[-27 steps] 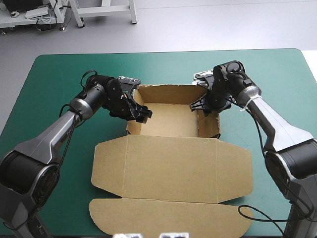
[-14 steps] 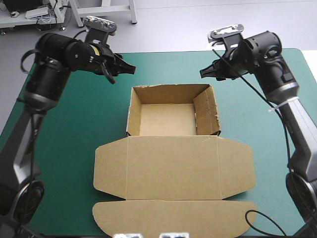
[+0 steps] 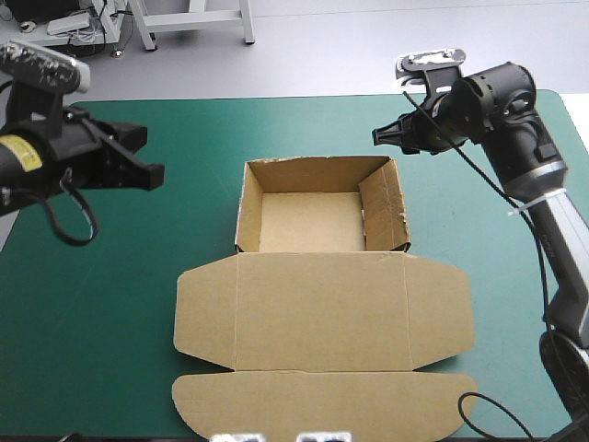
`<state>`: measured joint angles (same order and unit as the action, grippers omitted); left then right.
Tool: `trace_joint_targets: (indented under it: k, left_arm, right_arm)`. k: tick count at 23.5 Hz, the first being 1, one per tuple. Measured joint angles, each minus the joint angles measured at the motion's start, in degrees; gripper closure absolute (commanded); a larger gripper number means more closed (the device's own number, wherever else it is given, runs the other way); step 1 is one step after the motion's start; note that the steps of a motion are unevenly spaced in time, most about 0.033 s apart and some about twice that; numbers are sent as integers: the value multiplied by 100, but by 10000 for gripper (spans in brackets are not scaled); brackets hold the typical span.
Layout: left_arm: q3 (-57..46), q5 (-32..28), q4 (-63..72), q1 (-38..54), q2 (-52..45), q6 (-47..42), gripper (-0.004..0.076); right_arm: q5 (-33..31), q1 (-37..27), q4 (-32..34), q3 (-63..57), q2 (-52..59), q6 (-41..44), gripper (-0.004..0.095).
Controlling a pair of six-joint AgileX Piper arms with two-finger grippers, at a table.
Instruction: Fold the box
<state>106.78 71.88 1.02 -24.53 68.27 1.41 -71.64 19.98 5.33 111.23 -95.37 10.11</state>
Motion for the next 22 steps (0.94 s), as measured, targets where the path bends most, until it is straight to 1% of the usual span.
trace_joint_targets:
  k: [6,11,12,14,16,17,18,21,22]
  left_arm:
    - [-1519,0,-24,0,-1035,80,733]
    - [-2845,0,-102,0,-1883,91,733]
    - [-3343,-38,-102,0,-2184,91,733]
    - [-3964,-234,-102,0,-2663,91,733]
    - [-4542,-338,-102,0,-3066,91,733]
    - [-4954,-375,-102,0,-3282,91,733]
    - [-5114,-401,-102,0,-3373,91,733]
    - [-6011,-544,-66,0,-3852,37,733]
    - [-6142,-577,-60,0,-3911,31,733]
  right_arm:
    - [5,0,-291,-614,-456,40,494]
    - [25,0,-326,-1140,-725,50,496]
    - [107,0,-404,-1334,-797,50,502]
    - [311,0,-533,-1546,-878,50,567]
    - [487,0,-533,-1733,-942,50,699]
    - [557,0,-533,-1803,-1018,50,720]
    - [584,0,-533,-1812,-1053,39,755]
    - [684,0,-609,-1827,-1208,-113,828]
    - [705,0,-609,-1827,-1225,-128,889]
